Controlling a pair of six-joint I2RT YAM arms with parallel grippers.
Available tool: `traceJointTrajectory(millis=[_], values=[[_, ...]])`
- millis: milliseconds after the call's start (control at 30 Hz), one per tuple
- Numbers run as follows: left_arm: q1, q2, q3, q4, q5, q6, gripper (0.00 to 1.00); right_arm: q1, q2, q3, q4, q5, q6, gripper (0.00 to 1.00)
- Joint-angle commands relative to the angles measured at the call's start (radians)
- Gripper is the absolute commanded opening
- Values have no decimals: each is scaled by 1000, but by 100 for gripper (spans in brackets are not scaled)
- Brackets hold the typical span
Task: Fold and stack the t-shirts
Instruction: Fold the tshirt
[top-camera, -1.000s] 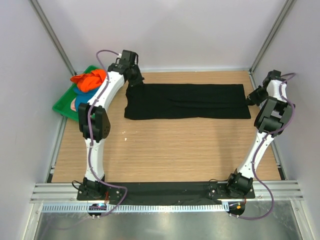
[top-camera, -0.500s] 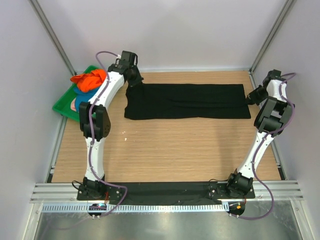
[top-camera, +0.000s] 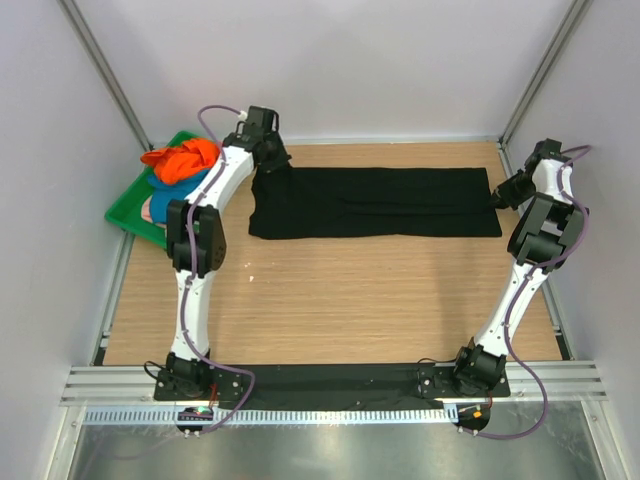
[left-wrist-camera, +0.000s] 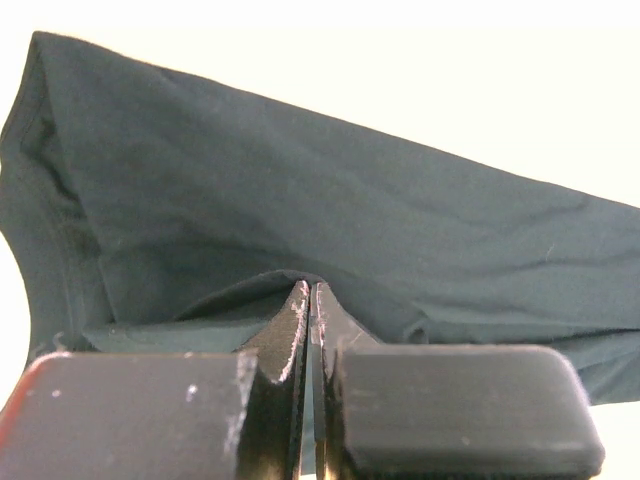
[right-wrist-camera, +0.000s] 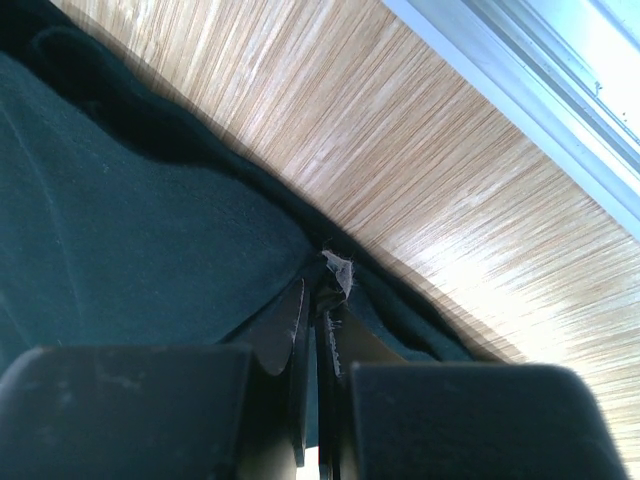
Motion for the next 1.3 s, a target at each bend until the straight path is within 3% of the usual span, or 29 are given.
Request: traceJointTrajectory(millis=[0,333,500,667,700,800,967,1100,1267], values=[[12,22,46,88,-6,5,0,-6,6,47,36,-2,35,8],[13,51,48,190,5,-12,0,-4,15,54,51,4,64,9],[13,105,95,214,3,-10,1,-3,18,51,70,-7,85,15],[15,125,152,153,-36,31,26,-3,24,114,42,-10,88,34],[15,113,154,124,-73,39,40,-3,26,135,13,-5,82,37],[15,45,148,76,-119,74,59,-3,15,224,-65,35,35,44],[10,-65,99,-45,-102,108,60,16,-77,211,-116,134,-42,52],[-2,-194,-28,-102,-72,114,51,37,-137,167,-157,188,-111,54],[-8,-295,-298,-91,2,106,37,111,-210,36,-113,200,-192,55]])
